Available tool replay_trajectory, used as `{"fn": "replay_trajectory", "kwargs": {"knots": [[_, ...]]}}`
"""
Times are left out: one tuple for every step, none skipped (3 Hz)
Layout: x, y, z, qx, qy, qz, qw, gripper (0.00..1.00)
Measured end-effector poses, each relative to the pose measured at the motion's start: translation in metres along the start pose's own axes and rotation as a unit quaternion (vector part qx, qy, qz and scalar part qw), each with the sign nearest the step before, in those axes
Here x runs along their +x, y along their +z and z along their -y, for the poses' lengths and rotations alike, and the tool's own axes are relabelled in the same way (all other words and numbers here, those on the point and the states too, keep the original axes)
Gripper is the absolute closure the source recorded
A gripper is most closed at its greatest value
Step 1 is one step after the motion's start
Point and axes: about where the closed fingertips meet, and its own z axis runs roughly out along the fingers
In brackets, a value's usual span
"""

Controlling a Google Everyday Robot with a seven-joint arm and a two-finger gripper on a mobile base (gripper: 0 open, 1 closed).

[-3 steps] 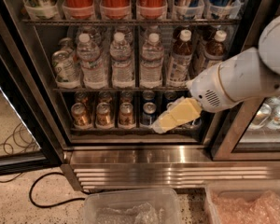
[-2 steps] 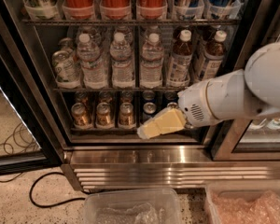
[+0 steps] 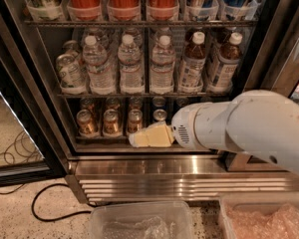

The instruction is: Pick water bottle from middle shelf of fridge

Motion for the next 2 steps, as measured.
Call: {"fn": "replay_trajectory", "kwargs": {"knots": [[-0.025,0.006,0.026,0.061,-0.001,0.047,0.9970,0.00],[-0.058,0.008,0.049,0.081,0.006,0.093,0.9923,0.00]]}}
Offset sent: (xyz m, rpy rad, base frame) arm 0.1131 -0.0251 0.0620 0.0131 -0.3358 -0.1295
